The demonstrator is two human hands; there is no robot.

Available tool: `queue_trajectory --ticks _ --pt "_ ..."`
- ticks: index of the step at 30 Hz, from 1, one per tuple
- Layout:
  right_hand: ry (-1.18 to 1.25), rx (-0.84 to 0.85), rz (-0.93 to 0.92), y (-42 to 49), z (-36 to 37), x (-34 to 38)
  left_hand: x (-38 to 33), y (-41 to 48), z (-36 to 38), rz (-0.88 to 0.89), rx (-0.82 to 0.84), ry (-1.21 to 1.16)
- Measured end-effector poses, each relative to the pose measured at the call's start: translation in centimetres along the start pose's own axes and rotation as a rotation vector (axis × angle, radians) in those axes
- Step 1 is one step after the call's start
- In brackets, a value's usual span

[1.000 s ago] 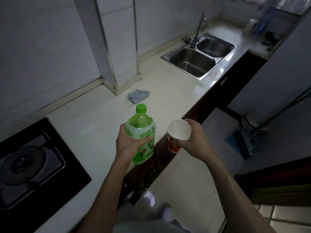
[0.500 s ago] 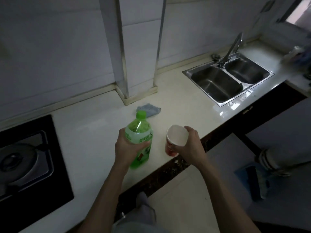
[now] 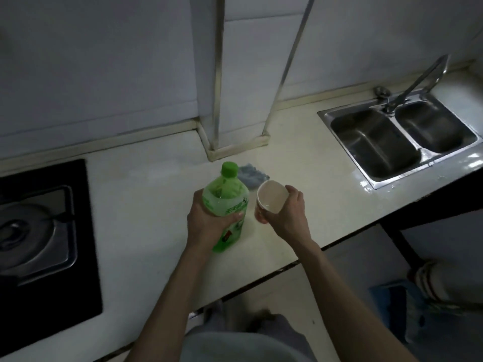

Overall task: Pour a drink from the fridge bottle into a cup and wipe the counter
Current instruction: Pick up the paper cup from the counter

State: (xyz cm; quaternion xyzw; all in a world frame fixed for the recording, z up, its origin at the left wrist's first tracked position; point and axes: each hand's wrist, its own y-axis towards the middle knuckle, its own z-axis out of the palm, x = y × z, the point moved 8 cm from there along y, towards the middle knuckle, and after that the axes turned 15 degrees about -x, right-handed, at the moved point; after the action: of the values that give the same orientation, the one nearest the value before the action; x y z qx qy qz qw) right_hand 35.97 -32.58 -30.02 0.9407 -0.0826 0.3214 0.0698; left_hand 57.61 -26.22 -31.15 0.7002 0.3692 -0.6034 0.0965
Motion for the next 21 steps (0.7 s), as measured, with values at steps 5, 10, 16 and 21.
queue_trajectory --ticks 5,10,16,21 --pt "-0.031 0.060 -0.052 1.9 2.8 -0.1 -0.1 0.6 -0.9 -0.013 -0.084 0.004" --pt "-0.005 0.177 -0.070 2.1 4.7 -1.7 0.2 0.5 -0.6 -0.051 -0.192 0.041" --pt "-0.067 0.377 -0.121 3.6 3.8 -3.8 -1.1 -1.2 1.3 -0.068 -0.279 0.097" --pt "-0.037 0.416 -0.216 7.5 0.7 -1.3 -3.4 -3.0 2.8 -0.044 -0.356 0.098"
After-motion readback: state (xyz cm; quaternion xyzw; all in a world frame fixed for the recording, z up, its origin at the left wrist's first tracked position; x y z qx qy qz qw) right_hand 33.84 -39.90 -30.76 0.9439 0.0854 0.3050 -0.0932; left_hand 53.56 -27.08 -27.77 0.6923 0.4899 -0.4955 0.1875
